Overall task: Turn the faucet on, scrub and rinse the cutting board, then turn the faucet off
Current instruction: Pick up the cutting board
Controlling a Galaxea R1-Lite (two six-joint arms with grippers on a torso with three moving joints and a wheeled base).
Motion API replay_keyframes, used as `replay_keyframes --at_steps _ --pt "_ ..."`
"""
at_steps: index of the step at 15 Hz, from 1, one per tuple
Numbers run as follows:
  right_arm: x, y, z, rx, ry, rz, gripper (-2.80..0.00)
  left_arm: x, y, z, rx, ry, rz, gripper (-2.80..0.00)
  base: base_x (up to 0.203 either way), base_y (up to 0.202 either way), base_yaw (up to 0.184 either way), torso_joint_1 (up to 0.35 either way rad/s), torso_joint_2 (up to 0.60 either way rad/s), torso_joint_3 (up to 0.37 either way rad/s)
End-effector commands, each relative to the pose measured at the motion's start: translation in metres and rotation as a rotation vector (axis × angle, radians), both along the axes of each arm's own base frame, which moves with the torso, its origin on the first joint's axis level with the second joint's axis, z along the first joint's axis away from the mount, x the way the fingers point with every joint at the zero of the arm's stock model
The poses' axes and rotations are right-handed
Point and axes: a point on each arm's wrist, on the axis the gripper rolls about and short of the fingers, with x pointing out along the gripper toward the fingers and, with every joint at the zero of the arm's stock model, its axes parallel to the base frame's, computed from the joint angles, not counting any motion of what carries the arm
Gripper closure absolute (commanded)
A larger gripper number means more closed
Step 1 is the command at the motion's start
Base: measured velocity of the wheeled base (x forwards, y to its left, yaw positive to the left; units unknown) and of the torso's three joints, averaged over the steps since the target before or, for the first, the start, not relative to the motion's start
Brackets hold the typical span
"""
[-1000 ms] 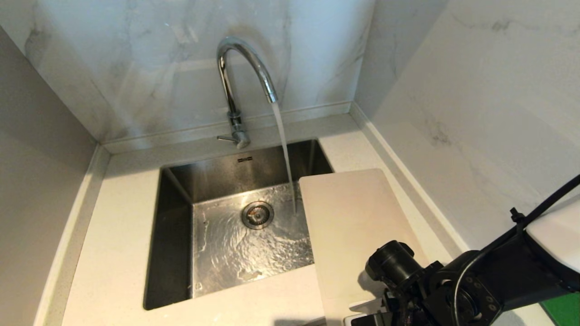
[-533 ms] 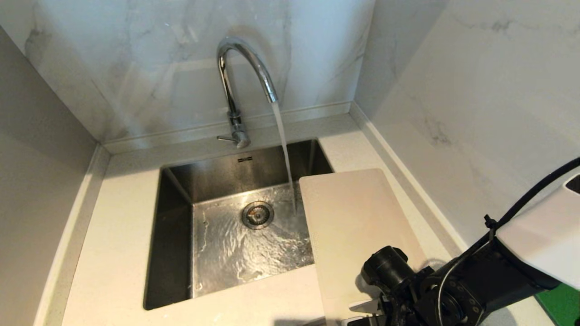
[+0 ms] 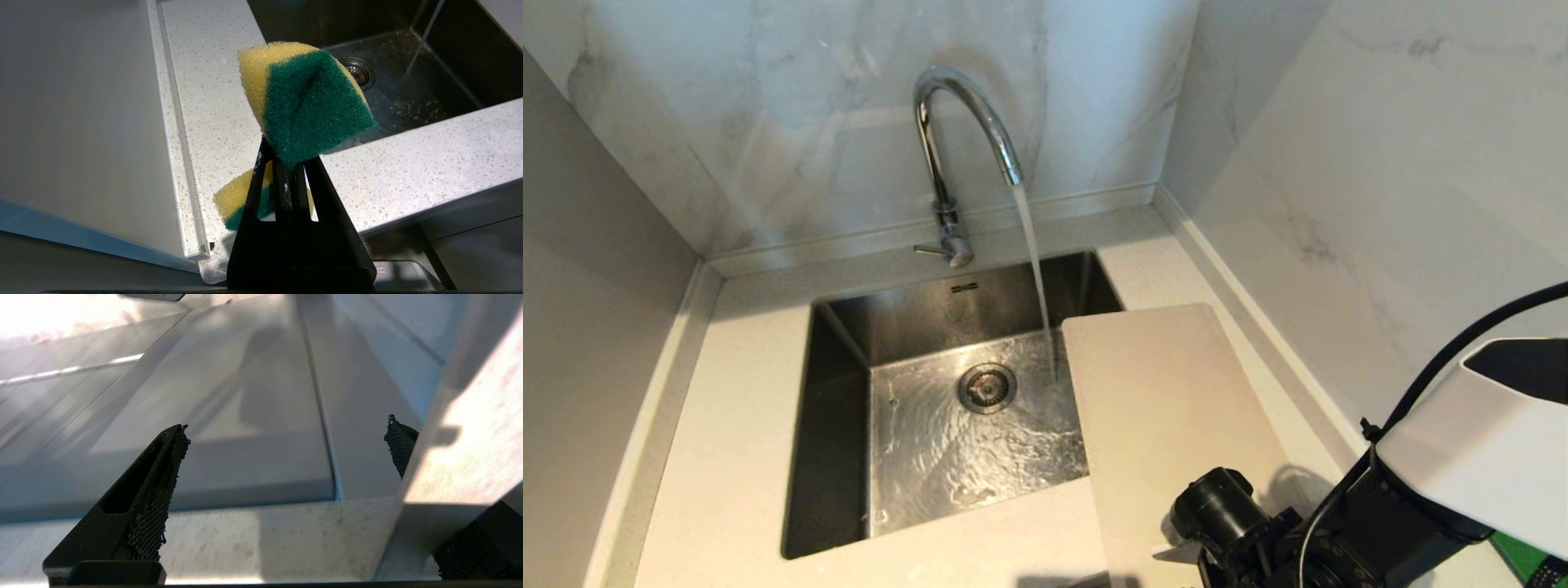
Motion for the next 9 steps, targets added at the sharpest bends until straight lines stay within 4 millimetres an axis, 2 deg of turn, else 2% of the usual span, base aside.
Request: replay_keyframes --at_steps 1,9 --pt "-0.0045 -0.0018 -0.0079 -0.003 0.002 0.009 -2.8 -0.0002 0.0 0.0 -0.001 -0.003 0.0 0.0 0.0 0.0 0.0 0.0 0.0 0.0" --pt "-0.0076 -0.003 -0.0137 -0.021 0.028 0.017 -2.8 -0.0001 0.0 0.0 0.001 -0.002 0.001 0.0 0.0 0.0 0.0 0.0 0.0 0.0"
